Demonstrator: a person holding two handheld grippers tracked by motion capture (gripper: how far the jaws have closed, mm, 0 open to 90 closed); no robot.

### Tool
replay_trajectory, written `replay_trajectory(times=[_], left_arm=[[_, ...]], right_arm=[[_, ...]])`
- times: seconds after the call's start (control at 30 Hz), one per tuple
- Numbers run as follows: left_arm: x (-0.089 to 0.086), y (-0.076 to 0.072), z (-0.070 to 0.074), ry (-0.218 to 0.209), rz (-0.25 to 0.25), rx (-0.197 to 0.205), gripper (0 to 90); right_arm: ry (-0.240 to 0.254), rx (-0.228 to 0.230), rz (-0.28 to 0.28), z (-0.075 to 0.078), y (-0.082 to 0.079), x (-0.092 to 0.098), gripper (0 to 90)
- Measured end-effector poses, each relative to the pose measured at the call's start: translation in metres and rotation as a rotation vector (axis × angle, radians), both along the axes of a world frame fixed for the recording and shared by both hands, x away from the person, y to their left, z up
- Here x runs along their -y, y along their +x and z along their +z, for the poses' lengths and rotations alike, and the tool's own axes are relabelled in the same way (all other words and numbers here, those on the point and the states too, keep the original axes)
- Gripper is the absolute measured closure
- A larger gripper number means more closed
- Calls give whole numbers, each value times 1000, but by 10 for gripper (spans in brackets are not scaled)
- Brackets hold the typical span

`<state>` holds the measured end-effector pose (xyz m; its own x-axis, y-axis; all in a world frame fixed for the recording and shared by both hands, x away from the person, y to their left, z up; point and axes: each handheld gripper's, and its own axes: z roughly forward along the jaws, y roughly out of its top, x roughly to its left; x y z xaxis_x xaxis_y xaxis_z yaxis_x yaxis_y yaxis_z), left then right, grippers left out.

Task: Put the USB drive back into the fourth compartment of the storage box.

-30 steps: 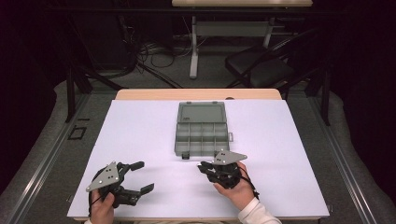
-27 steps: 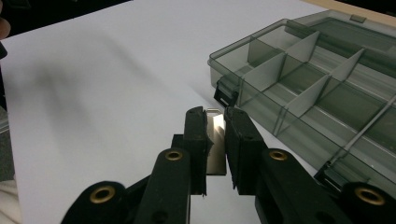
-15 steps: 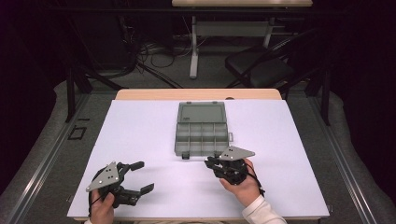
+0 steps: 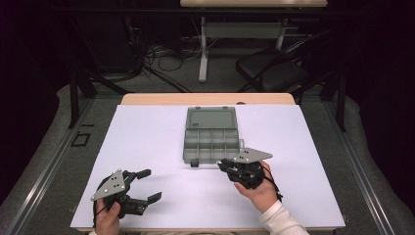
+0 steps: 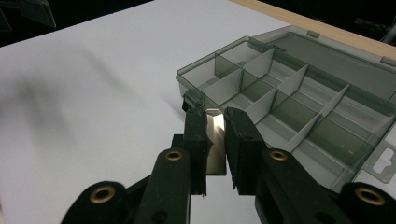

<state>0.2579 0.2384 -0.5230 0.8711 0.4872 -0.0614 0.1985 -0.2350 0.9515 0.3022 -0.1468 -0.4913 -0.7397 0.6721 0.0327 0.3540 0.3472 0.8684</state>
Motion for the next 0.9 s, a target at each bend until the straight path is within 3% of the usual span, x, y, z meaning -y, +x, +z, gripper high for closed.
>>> replay_trajectory(times=[0.47,0.9], left_arm=[[0,0,0,-5,-5,0,158],[0,1,0,-6,-7,0,158]], right_arm=[[-81,-6,10,18,13,1,794],[-85,-17,-20,23,28,7,794]])
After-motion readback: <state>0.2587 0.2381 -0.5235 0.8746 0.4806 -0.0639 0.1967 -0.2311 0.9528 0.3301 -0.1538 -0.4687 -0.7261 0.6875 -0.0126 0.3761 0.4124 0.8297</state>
